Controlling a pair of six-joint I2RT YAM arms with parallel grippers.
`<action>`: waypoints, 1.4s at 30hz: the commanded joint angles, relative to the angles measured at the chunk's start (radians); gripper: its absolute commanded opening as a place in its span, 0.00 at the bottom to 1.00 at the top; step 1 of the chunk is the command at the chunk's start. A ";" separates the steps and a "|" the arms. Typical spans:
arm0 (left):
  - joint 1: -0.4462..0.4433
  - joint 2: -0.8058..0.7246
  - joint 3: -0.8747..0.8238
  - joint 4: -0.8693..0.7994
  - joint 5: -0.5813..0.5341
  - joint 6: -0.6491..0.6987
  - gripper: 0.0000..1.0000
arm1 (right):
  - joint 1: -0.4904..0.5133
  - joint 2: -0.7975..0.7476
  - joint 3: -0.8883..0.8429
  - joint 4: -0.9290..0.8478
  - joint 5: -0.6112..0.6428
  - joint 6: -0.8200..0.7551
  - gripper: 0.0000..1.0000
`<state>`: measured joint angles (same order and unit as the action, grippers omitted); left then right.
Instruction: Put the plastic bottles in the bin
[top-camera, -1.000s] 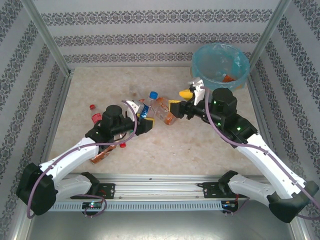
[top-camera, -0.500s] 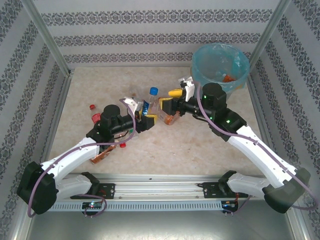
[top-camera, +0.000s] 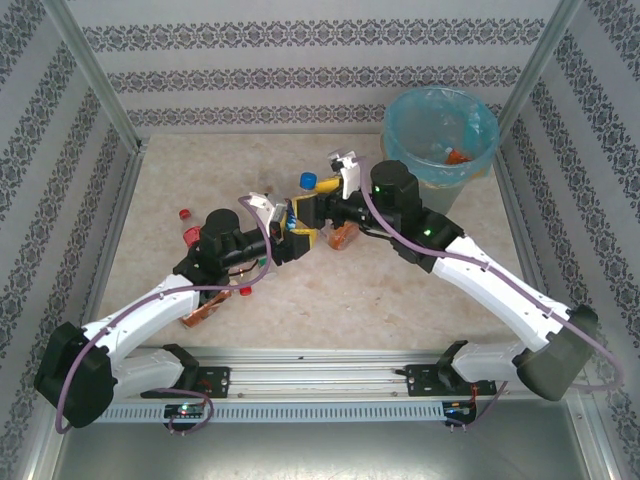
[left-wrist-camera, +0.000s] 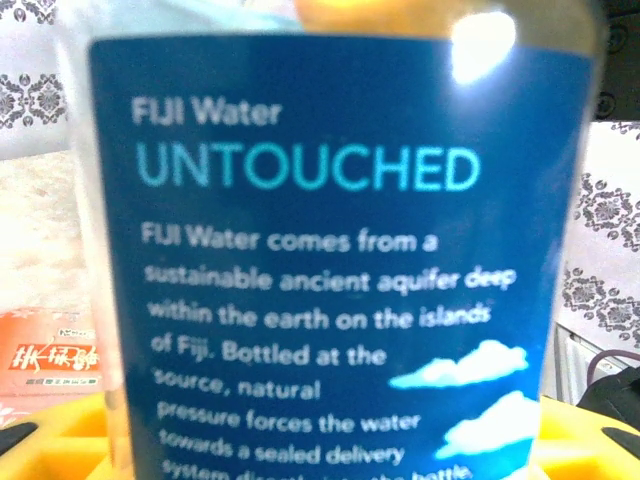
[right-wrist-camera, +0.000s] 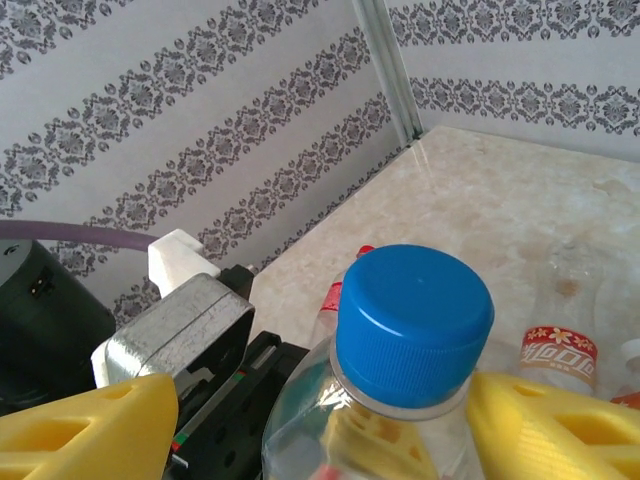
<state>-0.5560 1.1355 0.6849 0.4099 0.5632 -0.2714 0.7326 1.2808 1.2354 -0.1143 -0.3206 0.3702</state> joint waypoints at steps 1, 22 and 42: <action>-0.027 -0.015 0.033 0.084 0.026 0.035 0.56 | 0.033 0.039 0.033 -0.017 0.019 0.025 0.78; -0.033 -0.017 0.016 0.136 -0.053 0.079 0.55 | 0.057 0.079 0.049 -0.092 0.133 0.044 0.78; -0.045 -0.017 0.012 0.121 -0.145 0.103 0.74 | 0.055 0.079 0.051 -0.083 0.165 0.095 0.47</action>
<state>-0.5900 1.1313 0.6849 0.4675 0.4313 -0.1829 0.7940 1.3800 1.2812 -0.2039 -0.1844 0.4454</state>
